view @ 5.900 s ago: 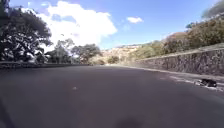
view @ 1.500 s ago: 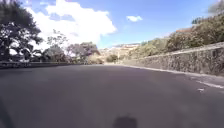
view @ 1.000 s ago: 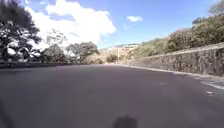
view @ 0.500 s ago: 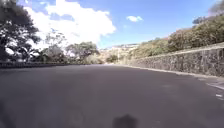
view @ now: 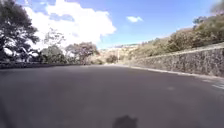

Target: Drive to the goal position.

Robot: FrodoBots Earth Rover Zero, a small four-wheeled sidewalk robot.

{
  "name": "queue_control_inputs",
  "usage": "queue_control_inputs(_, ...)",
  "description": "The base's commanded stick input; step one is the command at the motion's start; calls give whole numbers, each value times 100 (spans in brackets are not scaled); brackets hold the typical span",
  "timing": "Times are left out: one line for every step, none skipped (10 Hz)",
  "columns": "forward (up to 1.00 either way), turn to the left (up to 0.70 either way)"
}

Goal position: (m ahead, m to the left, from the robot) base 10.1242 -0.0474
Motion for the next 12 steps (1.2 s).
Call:
queue_control_inputs(50,0)
queue_control_inputs(50,0)
queue_control_inputs(50,0)
queue_control_inputs(50,0)
queue_control_inputs(50,0)
queue_control_inputs(50,0)
queue_control_inputs(50,0)
queue_control_inputs(50,0)
queue_control_inputs(50,0)
queue_control_inputs(50,0)
queue_control_inputs(50,0)
queue_control_inputs(50,0)
